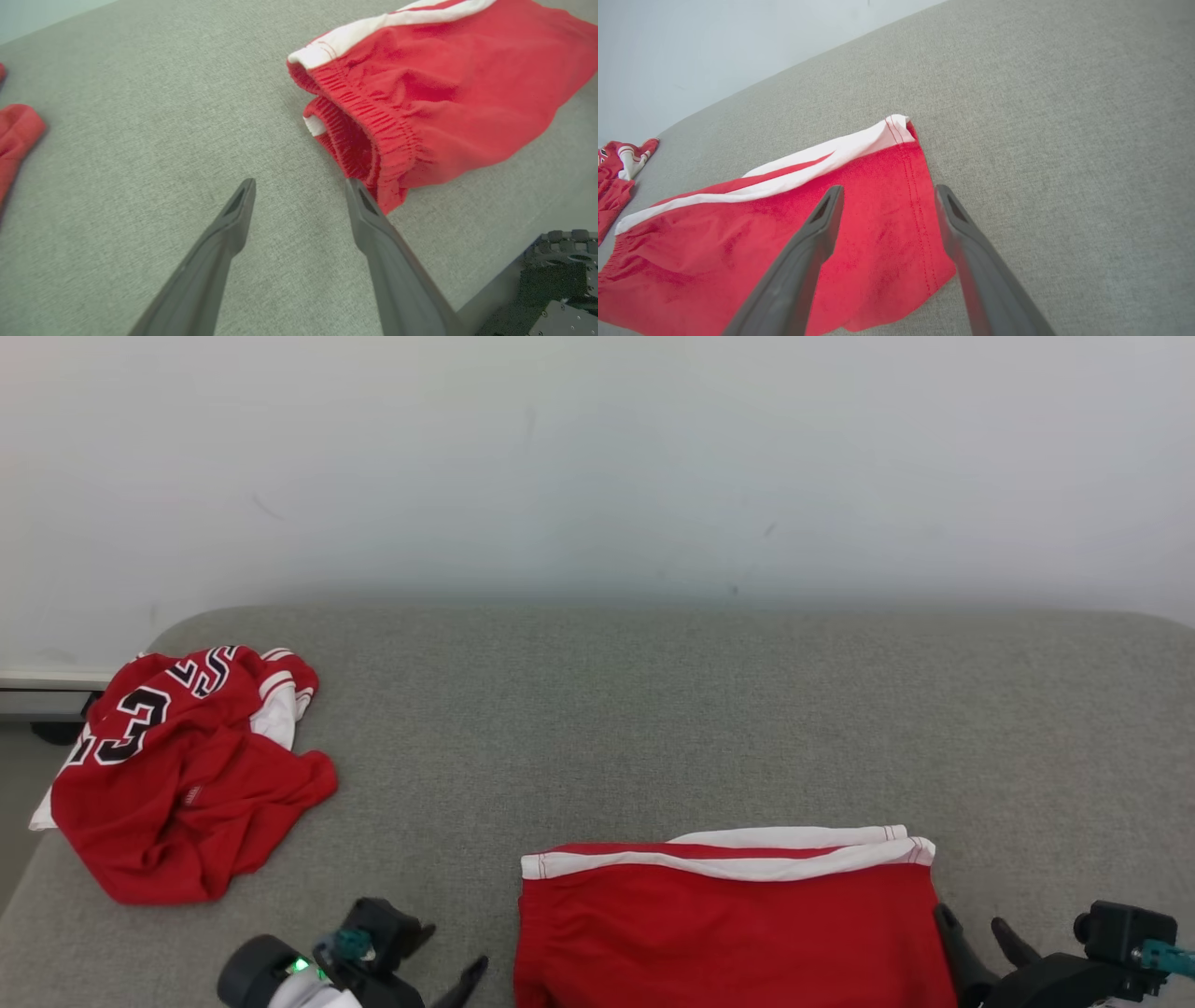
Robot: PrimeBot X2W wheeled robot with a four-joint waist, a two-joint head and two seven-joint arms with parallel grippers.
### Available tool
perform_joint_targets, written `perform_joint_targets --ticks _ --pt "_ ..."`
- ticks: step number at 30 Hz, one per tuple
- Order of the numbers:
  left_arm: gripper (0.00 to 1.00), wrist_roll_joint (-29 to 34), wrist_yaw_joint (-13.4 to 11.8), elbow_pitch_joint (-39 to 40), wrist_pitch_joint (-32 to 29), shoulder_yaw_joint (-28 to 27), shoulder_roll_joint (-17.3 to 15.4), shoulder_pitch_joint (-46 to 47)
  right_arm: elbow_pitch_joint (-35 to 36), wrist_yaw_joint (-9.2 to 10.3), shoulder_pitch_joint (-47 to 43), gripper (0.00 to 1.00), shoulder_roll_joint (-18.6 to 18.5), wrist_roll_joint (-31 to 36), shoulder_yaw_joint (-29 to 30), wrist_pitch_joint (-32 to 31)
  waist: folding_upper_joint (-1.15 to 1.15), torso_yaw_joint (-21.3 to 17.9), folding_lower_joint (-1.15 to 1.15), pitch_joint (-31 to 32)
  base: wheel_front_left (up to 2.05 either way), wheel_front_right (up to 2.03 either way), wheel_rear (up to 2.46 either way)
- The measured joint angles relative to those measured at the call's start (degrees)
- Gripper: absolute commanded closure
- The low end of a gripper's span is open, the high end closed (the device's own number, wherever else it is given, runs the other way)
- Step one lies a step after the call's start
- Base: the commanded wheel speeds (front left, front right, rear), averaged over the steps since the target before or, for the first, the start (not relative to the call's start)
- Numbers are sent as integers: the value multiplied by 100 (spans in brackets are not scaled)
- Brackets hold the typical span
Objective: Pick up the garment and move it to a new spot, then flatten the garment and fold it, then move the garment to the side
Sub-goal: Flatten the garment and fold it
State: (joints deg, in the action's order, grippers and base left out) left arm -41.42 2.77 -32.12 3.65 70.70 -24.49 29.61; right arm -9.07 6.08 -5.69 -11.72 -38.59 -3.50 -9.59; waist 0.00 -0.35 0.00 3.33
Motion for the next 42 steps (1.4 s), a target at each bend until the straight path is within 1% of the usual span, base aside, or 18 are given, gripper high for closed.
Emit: perform_joint_targets --ticks 2,4,6,8,10,13,18,22,25,28,33,35,39,42 --pt "0 -62 -193 9 56 -171 -14 -2 172 19 -18 0 -33 96 49 3 0 36 0 31 0 0 0" --pt "0 -334 -492 22 201 -500 7 -20 316 64 -78 0 -29 180 155 71 0 79 0 60 0 0 0" --pt "0 -460 -747 76 377 -801 -5 -31 420 83 -118 0 -22 260 198 103 0 123 0 94 0 0 0" --pt "0 -652 -889 211 569 -1070 0 -98 544 98 -118 0 71 263 250 131 0 167 0 131 0 0 0" --pt "0 -781 -891 357 833 -1340 1 -209 630 98 -118 0 203 263 331 212 0 207 0 170 0 0 0" --pt "0 -1218 -935 643 1072 -1916 59 -369 756 100 -118 0 400 261 489 358 0 264 0 231 0 0 0" --pt "0 -1781 -985 1165 1107 -2789 213 -834 909 104 -112 0 715 219 543 536 0 325 0 327 0 0 0" --pt "0 -2068 -990 1514 1104 -3341 326 -1326 920 104 -99 0 751 130 512 639 0 337 0 394 0 0 0" --pt "0 -2019 -990 1757 1103 -3392 310 -1665 921 103 -96 0 762 97 335 665 0 319 0 418 0 0 0" --pt "0 -1700 -989 1894 1101 -3061 205 -1900 888 66 -99 0 756 190 113 666 0 300 0 421 0 0 0" --pt "0 -1148 -990 1978 1101 -2751 -224 -2151 724 23 -121 0 720 411 -82 664 0 253 0 416 0 0 0" --pt "0 -912 -990 1960 1101 -2774 -290 -2236 693 -5 -162 0 708 449 -108 665 0 233 0 415 0 0 0" --pt "0 -588 -990 1853 1101 -2981 -278 -2453 576 -32 -235 0 642 491 -114 713 0 208 1 412 0 0 0" --pt "0 -471 -990 1823 1101 -3175 -236 -2610 539 -29 -269 0 610 492 -19 769 0 205 1 409 0 0 0"
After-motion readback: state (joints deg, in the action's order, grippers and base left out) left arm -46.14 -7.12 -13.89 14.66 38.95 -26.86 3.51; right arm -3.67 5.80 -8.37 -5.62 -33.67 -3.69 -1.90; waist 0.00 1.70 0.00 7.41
